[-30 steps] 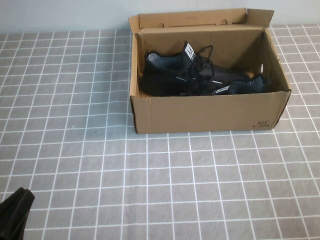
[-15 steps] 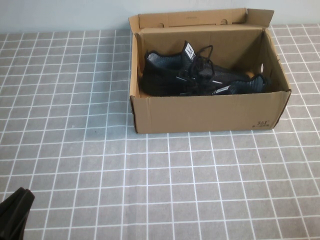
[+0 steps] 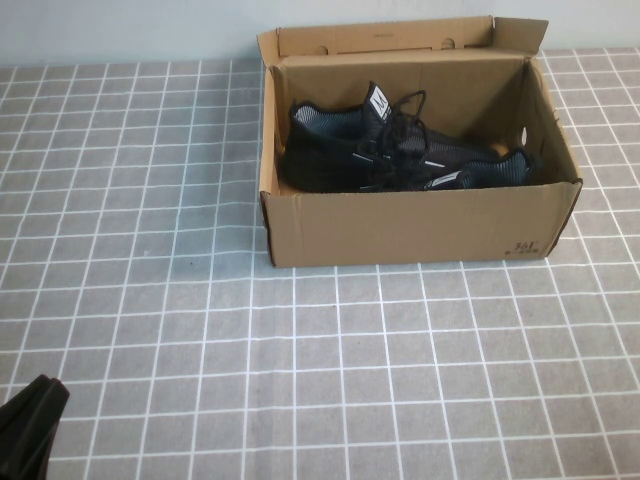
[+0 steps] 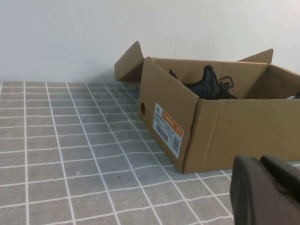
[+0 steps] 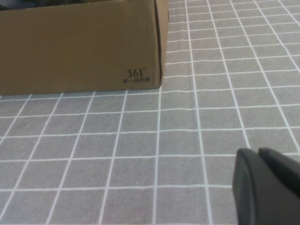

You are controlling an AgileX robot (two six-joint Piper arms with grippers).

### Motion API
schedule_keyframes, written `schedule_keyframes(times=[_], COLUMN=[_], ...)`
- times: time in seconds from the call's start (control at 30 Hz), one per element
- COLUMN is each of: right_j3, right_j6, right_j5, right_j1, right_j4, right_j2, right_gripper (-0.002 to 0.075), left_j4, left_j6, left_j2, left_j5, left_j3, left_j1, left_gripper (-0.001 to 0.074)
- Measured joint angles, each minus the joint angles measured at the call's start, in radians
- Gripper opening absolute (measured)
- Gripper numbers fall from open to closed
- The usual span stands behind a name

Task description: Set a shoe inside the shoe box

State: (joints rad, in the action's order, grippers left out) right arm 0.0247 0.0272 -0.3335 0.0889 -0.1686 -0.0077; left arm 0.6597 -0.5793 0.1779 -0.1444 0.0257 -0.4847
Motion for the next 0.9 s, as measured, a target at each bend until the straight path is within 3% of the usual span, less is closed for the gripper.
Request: schedule_keyframes(times=[0.17,0.3,0.57,0.73,0.9], right_j3=[0.000,0.000,0.000,0.000,0.000], right_j6=[0.000,0.000,0.000,0.000,0.000], right_j5=[0.000,0.000,0.000,0.000,-0.002], right_j1=[0.000,0.000,0.000,0.000,0.000], right_j4=[0.000,0.000,-0.002,-0.002,-0.002], right_j2=[0.000,0.000,0.000,0.000,0.000], right_gripper=[-0.0016,-0.0016,-0.0016,-0.0016,-0.0016], left_j4=[-0.024,-0.183,-0.593,-0.620,-0.622], left_j6=[0.000,0.054,0.412,0.465,0.471], left_j2=[0.000,0.000,-0.057,-0.180,-0.189], left_j5=[0.000,-0.014,-0.036,0.077,0.225], left_j3=[0.000,0.000,0.000,0.000,0.000], left_j1=[0.000,0.022,0.261,0.332,0.339], left_gripper=[-0.0001,-0.0001,-0.0001,-0.0001,-0.0001])
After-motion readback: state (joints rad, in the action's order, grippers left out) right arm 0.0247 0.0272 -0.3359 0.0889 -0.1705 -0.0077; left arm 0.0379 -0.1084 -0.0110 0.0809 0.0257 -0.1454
